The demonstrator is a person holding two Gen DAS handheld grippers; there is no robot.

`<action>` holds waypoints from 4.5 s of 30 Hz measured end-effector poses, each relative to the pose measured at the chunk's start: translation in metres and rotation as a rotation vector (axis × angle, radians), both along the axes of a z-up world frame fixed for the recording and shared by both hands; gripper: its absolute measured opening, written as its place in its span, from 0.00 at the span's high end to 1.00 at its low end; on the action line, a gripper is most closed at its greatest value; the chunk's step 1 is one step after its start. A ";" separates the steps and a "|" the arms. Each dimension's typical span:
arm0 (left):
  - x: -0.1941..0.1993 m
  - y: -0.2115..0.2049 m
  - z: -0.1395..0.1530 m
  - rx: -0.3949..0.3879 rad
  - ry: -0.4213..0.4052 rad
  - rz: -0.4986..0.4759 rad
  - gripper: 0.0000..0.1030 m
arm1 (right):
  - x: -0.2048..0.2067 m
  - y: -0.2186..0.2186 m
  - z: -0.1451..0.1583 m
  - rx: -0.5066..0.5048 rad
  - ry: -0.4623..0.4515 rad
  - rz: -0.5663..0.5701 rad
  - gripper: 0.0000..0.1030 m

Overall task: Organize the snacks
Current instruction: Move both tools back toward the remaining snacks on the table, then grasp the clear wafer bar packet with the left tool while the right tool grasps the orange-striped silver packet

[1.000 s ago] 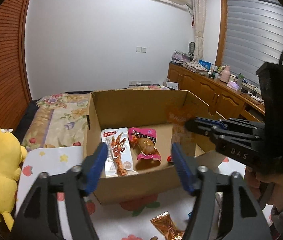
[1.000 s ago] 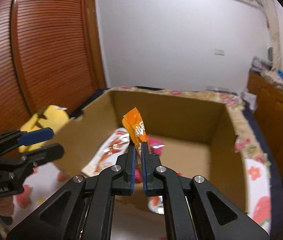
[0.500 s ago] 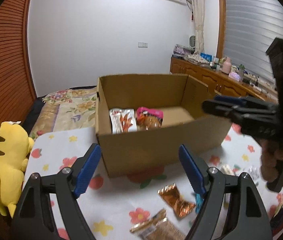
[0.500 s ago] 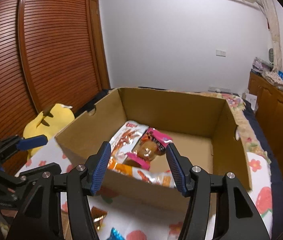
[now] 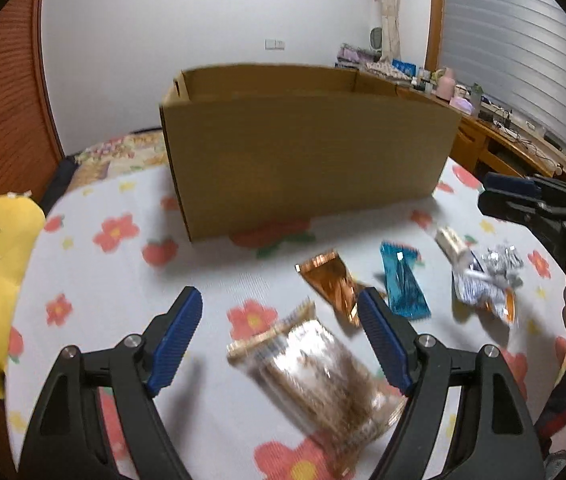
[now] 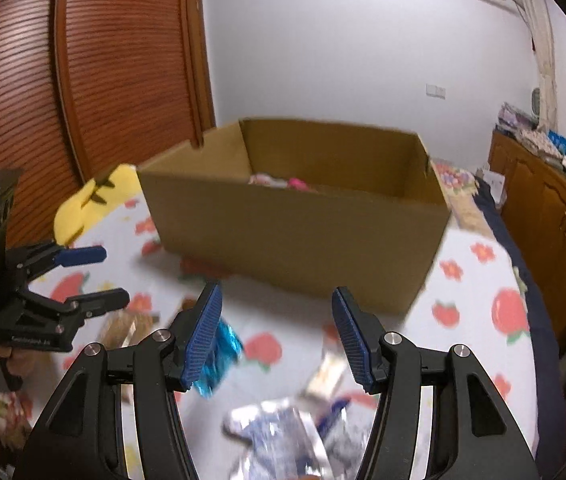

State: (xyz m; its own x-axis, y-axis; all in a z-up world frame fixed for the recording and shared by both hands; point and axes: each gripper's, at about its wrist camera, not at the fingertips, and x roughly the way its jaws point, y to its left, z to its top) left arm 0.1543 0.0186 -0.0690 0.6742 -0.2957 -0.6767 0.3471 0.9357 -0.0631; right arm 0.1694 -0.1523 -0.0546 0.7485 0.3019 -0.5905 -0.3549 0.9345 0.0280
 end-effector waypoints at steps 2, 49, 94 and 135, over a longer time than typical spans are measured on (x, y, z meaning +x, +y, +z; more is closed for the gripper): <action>-0.003 0.000 -0.005 -0.004 0.021 0.004 0.22 | -0.007 -0.003 -0.008 -0.002 0.021 0.003 0.43; -0.012 -0.019 -0.038 0.103 0.177 0.119 0.02 | -0.035 0.001 -0.076 -0.161 0.190 0.101 0.41; -0.029 0.000 -0.028 0.006 0.147 0.071 0.58 | -0.035 0.003 -0.077 -0.168 0.197 0.100 0.38; -0.062 0.001 0.022 -0.108 -0.043 0.049 0.61 | -0.075 -0.001 -0.029 -0.031 0.051 0.120 0.67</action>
State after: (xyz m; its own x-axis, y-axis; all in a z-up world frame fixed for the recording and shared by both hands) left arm 0.0920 0.0192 -0.0470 0.7175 -0.3313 -0.6127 0.3053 0.9402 -0.1510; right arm 0.0949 -0.1533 -0.0832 0.6770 0.3690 -0.6368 -0.4633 0.8860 0.0208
